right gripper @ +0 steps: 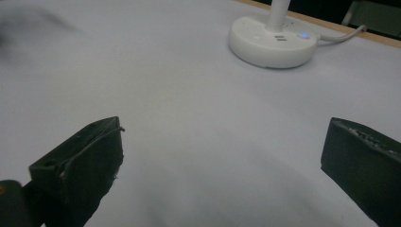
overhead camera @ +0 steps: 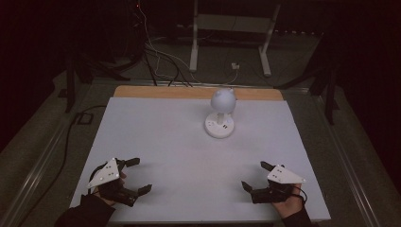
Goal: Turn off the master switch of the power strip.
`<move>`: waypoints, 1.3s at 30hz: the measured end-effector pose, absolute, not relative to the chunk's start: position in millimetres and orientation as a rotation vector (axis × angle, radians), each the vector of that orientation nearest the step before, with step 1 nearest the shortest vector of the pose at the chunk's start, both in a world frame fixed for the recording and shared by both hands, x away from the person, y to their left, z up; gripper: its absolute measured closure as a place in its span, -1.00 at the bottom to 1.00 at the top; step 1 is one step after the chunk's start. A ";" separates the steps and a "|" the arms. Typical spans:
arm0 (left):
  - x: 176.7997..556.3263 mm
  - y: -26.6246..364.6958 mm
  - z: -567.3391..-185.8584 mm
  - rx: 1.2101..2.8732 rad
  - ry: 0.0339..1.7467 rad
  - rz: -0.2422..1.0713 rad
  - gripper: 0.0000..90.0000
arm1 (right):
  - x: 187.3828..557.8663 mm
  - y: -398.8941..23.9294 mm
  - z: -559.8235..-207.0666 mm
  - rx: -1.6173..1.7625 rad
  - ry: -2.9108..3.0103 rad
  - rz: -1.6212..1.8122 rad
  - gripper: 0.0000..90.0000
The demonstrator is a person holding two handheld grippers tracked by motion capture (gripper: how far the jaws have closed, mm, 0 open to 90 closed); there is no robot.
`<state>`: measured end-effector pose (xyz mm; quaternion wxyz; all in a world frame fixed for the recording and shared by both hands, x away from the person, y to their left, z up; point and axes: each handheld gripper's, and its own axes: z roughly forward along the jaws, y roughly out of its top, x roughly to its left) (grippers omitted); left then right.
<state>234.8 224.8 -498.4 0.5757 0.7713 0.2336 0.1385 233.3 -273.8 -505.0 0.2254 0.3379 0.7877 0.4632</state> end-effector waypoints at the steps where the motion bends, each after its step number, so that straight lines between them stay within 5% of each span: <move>1: 234.7 224.7 -498.5 1.808 0.546 0.325 -0.99 | 233.6 -273.7 -505.5 0.935 2.174 1.273 -1.00; 39: 234.3 224.1 -498.1 1.807 0.547 0.325 -0.99 | 232.8 -259.4 -482.2 1.066 2.211 1.265 -1.00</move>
